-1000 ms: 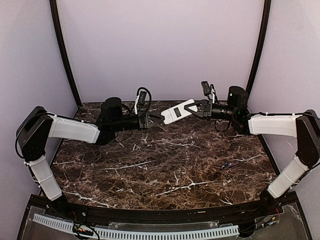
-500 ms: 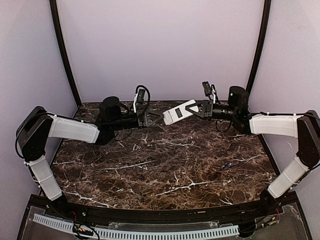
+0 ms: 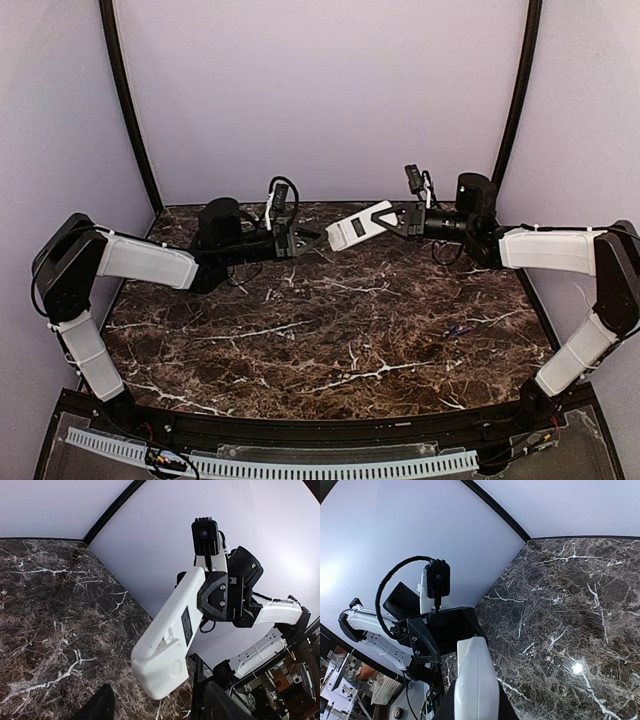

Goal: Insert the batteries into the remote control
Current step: Remove the battery cover from the remote control.

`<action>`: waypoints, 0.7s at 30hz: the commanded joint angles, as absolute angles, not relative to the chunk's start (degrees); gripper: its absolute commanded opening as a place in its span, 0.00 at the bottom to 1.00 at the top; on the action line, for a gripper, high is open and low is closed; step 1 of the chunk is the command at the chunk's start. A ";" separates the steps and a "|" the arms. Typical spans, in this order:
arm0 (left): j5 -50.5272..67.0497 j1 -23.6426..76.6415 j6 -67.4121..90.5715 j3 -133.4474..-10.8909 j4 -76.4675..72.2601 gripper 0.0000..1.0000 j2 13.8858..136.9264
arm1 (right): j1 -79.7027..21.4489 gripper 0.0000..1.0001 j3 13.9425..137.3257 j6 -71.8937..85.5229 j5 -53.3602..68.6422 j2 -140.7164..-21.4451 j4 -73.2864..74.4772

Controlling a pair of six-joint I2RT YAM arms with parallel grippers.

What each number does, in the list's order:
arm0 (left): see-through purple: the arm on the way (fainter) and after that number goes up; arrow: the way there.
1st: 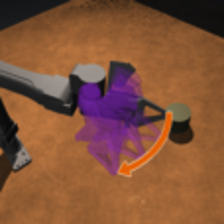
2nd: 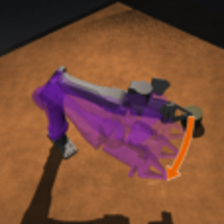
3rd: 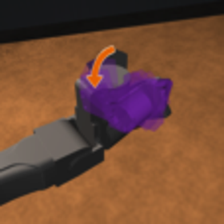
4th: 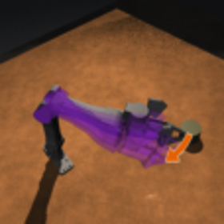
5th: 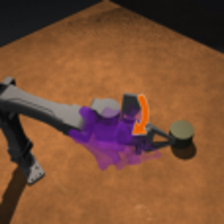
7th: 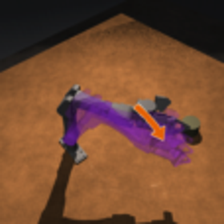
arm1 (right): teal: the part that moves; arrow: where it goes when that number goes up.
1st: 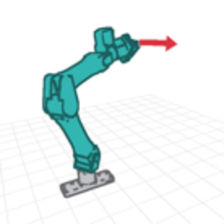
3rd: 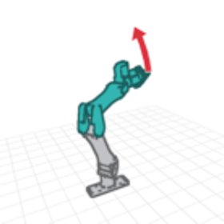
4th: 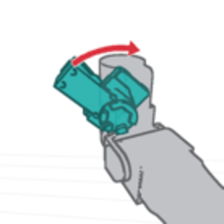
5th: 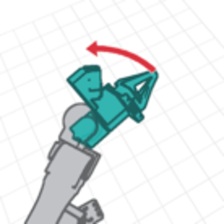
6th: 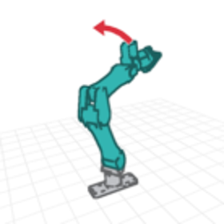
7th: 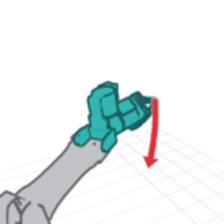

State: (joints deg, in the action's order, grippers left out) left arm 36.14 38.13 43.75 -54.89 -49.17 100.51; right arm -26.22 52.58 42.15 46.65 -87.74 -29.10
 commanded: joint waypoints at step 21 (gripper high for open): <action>38.66 38.91 44.94 -57.90 -51.97 0.34 102.24 | -27.49 0.00 53.57 42.48 47.19 -89.17 -30.96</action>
State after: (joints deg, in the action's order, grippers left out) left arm 37.39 38.54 44.38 -56.34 -49.76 102.65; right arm -27.18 52.58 43.90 48.53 -88.97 -31.14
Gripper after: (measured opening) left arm 0.375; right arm 0.137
